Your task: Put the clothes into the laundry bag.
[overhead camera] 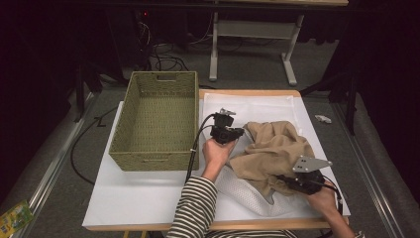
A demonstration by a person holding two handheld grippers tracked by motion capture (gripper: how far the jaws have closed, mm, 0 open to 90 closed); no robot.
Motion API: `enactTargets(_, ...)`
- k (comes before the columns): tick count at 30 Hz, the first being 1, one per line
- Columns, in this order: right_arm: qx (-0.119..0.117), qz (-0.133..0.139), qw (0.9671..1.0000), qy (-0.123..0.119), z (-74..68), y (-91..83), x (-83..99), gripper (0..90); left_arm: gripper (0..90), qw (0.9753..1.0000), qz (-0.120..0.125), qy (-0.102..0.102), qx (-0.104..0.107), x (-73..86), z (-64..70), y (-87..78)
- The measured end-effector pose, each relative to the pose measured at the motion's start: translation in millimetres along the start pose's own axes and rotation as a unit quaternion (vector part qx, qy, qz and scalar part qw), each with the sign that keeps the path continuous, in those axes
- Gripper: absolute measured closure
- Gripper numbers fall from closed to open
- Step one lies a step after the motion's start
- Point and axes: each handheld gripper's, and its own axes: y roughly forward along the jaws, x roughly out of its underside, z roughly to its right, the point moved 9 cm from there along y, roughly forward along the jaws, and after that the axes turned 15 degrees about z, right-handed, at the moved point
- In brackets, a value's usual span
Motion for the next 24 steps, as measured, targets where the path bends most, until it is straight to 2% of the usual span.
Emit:
enactTargets(3,0.014,-0.019,0.9996,-0.012,1.6,11.2,0.5,69.7,89.2,0.9999,0.005,0.016,0.001,-5.8,6.3,-1.0)
enactTargets(6,0.037,-0.034,0.9985,-0.021,11.7,26.8,-0.8,69.7,89.2,0.9995,0.009,0.029,0.004,-12.1,12.0,-3.6)
enactTargets(9,0.055,-0.043,0.9975,-0.007,23.5,40.5,-1.8,69.3,89.2,0.9992,0.008,0.039,0.004,-13.5,13.9,-4.8)
enactTargets(12,0.054,-0.048,0.9973,-0.009,24.3,47.4,-3.8,66.5,89.1,0.9992,0.002,0.039,-0.002,-10.7,9.8,-5.0)
enactTargets(15,0.047,-0.044,0.9979,-0.004,19.4,44.6,-4.2,59.4,89.1,0.9994,0.003,0.036,-0.004,-10.6,8.6,-6.5)
enactTargets(20,0.04,-0.024,0.9986,0.027,12.0,27.4,-7.8,42.6,89.0,0.9993,0.002,0.037,-0.006,-9.2,6.7,-8.3)
enactTargets(24,0.039,-0.009,0.9987,0.032,7.5,13.9,-9.6,35.7,89.0,0.9994,0.002,0.033,-0.009,-8.0,3.2,-8.6)
